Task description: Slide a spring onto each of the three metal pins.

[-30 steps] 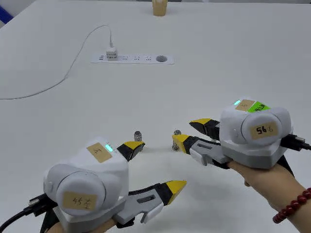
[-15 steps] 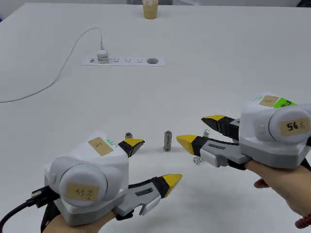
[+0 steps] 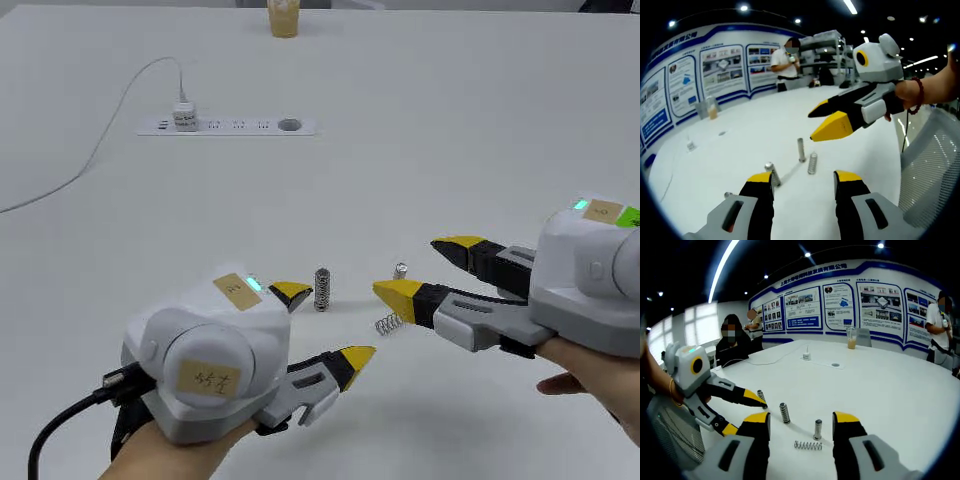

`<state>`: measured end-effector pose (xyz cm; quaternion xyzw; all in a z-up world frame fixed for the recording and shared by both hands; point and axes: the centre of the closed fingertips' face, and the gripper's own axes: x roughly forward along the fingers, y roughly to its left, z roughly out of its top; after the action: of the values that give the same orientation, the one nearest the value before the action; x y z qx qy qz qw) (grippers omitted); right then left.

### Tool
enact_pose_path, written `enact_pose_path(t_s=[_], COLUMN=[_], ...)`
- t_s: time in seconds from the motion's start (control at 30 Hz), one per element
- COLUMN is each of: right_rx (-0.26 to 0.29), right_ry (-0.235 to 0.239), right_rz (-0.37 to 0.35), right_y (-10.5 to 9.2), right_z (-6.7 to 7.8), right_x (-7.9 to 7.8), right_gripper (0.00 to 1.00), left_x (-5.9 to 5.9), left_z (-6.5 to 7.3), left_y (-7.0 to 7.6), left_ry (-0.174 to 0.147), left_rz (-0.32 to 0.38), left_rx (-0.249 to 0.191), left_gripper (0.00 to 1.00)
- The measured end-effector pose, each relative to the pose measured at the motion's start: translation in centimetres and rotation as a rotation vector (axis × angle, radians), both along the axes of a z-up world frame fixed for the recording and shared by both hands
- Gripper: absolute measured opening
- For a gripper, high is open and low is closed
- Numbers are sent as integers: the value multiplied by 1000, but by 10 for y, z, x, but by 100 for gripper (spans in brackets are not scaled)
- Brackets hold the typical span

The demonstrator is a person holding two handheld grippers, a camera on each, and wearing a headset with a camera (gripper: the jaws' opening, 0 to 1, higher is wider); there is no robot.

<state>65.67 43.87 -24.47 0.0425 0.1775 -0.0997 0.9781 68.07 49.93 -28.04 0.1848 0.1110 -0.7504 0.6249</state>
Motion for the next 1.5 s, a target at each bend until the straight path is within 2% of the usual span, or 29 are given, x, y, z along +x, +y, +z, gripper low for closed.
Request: enact_pose_path(t_s=[0.1, 0.33, 0.6, 0.8, 0.87, 0.97, 1.1, 1.3, 1.37, 1.4, 1.5], right_rx=[14, 20, 16, 25, 24, 30, 41, 51, 46, 43, 39], right_ry=[-4, 2, -10, -2, 2, 13, 17, 26, 33, 36, 42], right_rz=[-9, -23, -26, -4, 11, 24, 32, 38, 37, 36, 28], right_y=[-2, -5, -5, 0, 2, 3, 4, 6, 6, 5, 4], right_z=[-2, -6, -5, -8, -10, -14, -16, -20, -21, -22, -23], right_x=[-7, -24, -33, -37, -39, -41, -44, -48, -49, -50, -52], right_gripper=[52, 53, 52, 51, 51, 51, 52, 52, 52, 52, 52], left_x=[-1, -4, -13, -17, -16, -17, -18, -22, -23, -23, -22], left_z=[-4, -13, -26, -39, -41, -43, -47, -54, -56, -57, -61], left_y=[-5, -18, -30, -38, -42, -47, -52, -57, -58, -58, -57], left_ry=[-17, -23, -8, -5, -8, 6, -1, 30, 59, 62, 38], left_rz=[-10, -25, -42, -49, -48, -51, -60, -68, -60, -63, -66], left_rx=[12, 24, 48, 74, 74, 78, 85, 105, 120, 121, 143], left_gripper=[46, 42, 36, 32, 31, 28, 26, 23, 22, 22, 20])
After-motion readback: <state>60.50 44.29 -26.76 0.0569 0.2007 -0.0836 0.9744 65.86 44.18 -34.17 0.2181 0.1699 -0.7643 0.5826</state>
